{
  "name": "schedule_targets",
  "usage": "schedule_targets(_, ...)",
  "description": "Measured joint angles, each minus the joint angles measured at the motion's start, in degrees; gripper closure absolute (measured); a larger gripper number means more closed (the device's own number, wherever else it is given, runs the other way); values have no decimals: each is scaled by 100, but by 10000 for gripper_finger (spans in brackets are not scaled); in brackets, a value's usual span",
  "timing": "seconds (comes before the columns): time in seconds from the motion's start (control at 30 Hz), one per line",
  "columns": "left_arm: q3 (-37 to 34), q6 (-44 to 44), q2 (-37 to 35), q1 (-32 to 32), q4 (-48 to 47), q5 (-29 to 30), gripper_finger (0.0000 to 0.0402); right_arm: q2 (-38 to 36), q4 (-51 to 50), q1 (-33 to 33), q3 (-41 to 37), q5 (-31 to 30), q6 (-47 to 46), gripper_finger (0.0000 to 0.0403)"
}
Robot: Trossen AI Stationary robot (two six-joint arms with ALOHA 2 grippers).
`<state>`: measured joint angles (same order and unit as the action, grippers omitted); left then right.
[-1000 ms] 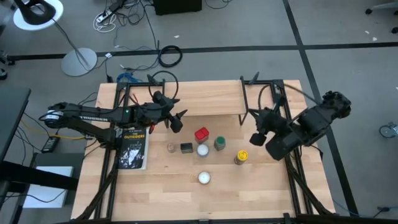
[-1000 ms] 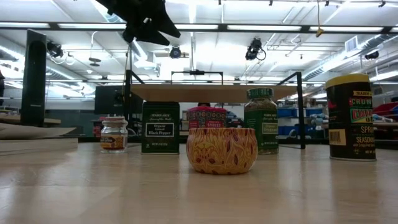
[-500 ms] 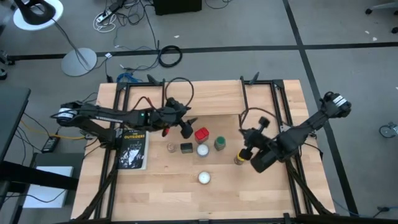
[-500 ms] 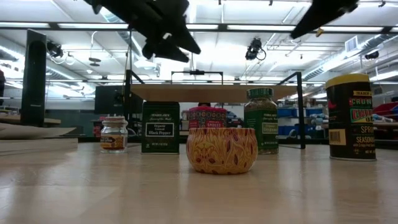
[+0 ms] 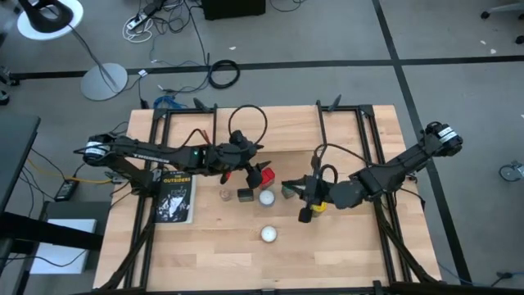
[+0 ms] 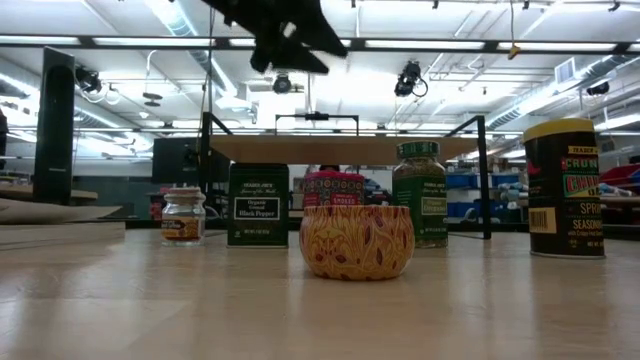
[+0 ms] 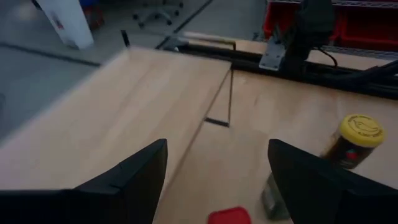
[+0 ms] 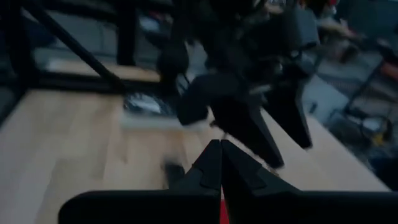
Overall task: Shelf spices
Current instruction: Put the brown seasoning bottle on the shelf
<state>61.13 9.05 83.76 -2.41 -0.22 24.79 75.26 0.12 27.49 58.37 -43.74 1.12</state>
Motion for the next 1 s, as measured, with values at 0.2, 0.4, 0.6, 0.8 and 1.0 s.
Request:
schedule_targets(0.2, -36, -483, -537, -253, 76, 473, 117, -367, -10, 131, 0, -614, 189, 402)
schedule_targets(0.4, -426, -566, -1246, -474, 30, 609, 117, -874, -701, 750, 0, -2001, 162, 402)
schedule_targets(0.6, -1156, -94, -1620, -759, -330, 1086, 117, -1285, -1548, 1976, 2, -3824, -181, 402)
schedule_targets(0.8, -1815, 68, -1656, -925, -163, 412, 117, -1475, -2582, 2959, 0, -4608, -779, 402)
schedule_targets(1.0, -2018, 335, -1453, -1281, -318, -281, 117, -1492, -2850, 3028, 0, -4623, -1012, 402)
